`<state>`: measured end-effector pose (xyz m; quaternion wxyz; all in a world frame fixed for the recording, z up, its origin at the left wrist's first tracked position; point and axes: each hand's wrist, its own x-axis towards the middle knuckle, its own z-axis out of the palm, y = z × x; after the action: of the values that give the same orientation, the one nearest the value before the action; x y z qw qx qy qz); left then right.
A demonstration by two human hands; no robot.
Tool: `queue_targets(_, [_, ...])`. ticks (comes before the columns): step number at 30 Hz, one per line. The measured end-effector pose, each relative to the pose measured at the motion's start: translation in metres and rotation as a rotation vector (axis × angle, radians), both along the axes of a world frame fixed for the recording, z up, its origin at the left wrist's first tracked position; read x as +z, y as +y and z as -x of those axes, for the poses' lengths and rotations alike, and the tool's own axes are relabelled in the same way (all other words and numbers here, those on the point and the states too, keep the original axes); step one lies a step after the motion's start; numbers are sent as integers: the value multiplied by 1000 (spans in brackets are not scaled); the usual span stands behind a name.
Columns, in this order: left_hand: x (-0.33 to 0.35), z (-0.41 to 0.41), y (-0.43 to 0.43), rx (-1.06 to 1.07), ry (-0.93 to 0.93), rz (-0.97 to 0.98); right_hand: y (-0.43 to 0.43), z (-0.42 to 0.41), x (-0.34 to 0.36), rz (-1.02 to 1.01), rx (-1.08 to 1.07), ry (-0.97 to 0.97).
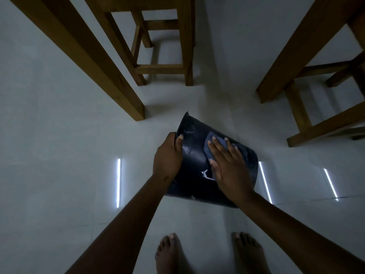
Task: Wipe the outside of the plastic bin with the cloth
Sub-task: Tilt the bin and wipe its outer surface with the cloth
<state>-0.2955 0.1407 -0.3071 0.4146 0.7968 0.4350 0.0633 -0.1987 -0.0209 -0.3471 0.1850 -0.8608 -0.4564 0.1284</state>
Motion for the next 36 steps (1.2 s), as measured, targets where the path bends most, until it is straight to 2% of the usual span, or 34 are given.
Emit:
queue_targets(3, [4, 7, 1, -49, -21, 102, 8, -23, -9, -8, -8, 30])
queue_targets(6, [-1, 28, -7, -80, 22, 23, 20, -47, -15, -30, -77, 107])
queue_targets(8, [-3, 28, -4, -48, 28, -49, 17, -34, -11, -64, -103, 126])
queue_targets(12, [0, 14, 12, -116, 49, -199, -10, 28, 1, -17, 16, 16])
queue_targets(15, [-1, 13, 11, -133, 30, -219, 0, 22, 0, -53, 100, 9])
queue_targets(19, [2, 5, 12, -140, 66, -211, 19, -5, 0, -64, -68, 153])
queue_targets(21, [2, 4, 13, -138, 80, -194, 6, 5, 2, -58, -114, 79])
queue_targets(24, [0, 7, 11, -136, 79, -215, -15, 40, 3, 8, 7, -18])
queue_targets(27, [-3, 4, 10, -128, 77, -248, -3, 37, 3, 5, 89, -52])
queue_targets(31, [-1, -1, 10, -117, 96, -220, 19, -1, 2, -44, -136, 157])
queue_targets(32, [-1, 0, 11, -115, 97, -207, 14, 0, 2, -53, -185, 159])
queue_targets(34, [-2, 2, 10, -111, 108, -194, -2, 19, 1, -20, -163, 37])
queue_targets(36, [-5, 1, 11, -106, 117, -227, -14, 44, 3, 28, -30, -44])
